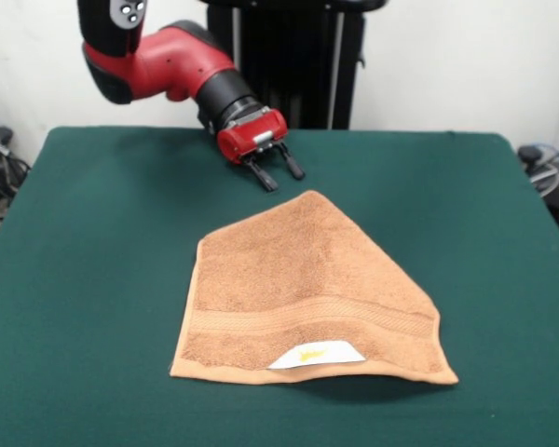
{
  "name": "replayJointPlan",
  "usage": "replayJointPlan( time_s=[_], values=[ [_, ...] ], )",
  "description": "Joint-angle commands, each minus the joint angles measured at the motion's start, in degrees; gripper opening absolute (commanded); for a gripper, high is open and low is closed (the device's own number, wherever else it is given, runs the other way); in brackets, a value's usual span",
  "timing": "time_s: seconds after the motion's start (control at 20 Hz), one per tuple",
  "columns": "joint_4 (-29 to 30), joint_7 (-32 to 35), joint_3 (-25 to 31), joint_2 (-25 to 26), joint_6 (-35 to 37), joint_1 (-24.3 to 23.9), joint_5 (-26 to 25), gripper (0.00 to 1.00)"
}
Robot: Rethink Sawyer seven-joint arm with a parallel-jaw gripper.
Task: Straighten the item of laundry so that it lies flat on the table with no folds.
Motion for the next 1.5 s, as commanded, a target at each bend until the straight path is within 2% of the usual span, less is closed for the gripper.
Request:
replayJointPlan(
  time_s=[0.05,0.6,1.0,1.5],
  values=[
    [-10.3,23.2,9.5,12.6,33.7,7.0,6.1,1.0],
    [-8.9,26.5,9.0,9.8,35.2,10.3,8.8,1.0],
    [-9.7,29.9,8.9,8.7,37.5,12.6,8.1,1.0],
    [-11.2,32.0,8.5,9.2,36.7,13.7,8.2,1.0]
  ],
)
